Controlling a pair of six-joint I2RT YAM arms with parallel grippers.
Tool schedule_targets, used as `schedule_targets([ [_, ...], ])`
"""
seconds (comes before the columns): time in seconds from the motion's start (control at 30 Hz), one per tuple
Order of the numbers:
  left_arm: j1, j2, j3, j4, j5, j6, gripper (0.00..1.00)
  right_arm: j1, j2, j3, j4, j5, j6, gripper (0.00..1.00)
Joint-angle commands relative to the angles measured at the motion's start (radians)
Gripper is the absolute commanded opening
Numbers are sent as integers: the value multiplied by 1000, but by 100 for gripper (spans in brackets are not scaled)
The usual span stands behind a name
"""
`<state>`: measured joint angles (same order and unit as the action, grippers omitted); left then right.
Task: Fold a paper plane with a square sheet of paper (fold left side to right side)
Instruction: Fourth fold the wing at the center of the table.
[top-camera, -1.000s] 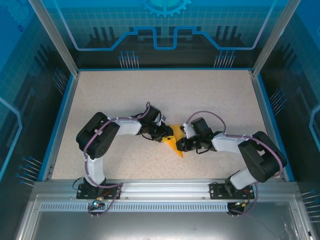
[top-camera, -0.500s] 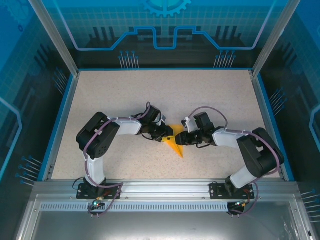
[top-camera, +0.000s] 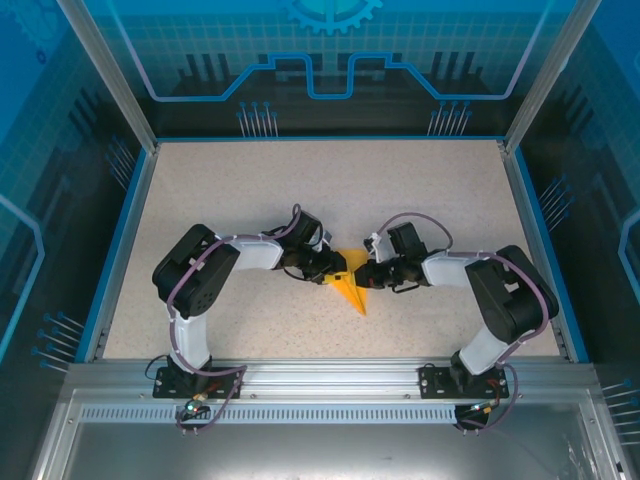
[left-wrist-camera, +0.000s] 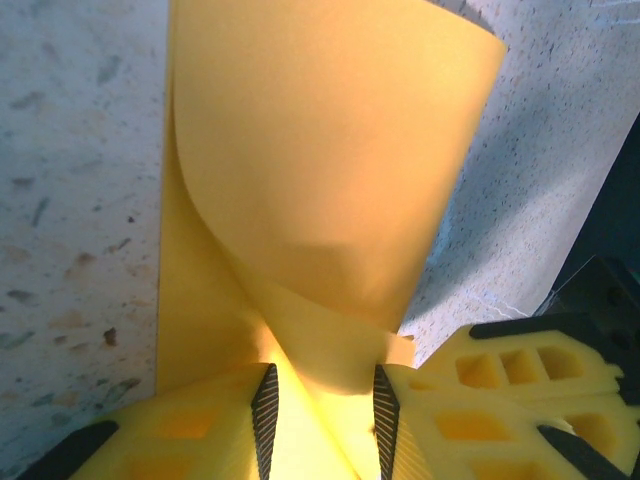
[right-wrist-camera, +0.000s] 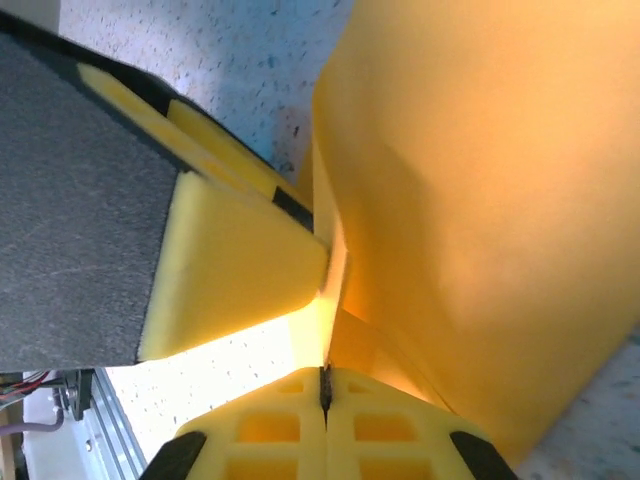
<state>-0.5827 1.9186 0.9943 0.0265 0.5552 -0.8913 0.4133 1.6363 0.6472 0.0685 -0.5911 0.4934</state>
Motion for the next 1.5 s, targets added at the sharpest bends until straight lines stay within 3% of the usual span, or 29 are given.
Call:
schedule_targets([
  [0.0, -4, 20, 14, -26, -9, 17, 34, -37, -31, -16, -27, 7, -20, 0],
  [0.6, -4, 20, 13, -32, -11, 22, 34, -101, -81, -77, -43, -1, -51, 0],
  [1.2, -4, 22, 26, -25, -1, 15, 37, -89, -73, -76, -1, -73, -52, 0],
  [1.47, -5, -44, 16, -33, -7, 15, 31, -59, -54, -64, 25, -64, -26, 0],
])
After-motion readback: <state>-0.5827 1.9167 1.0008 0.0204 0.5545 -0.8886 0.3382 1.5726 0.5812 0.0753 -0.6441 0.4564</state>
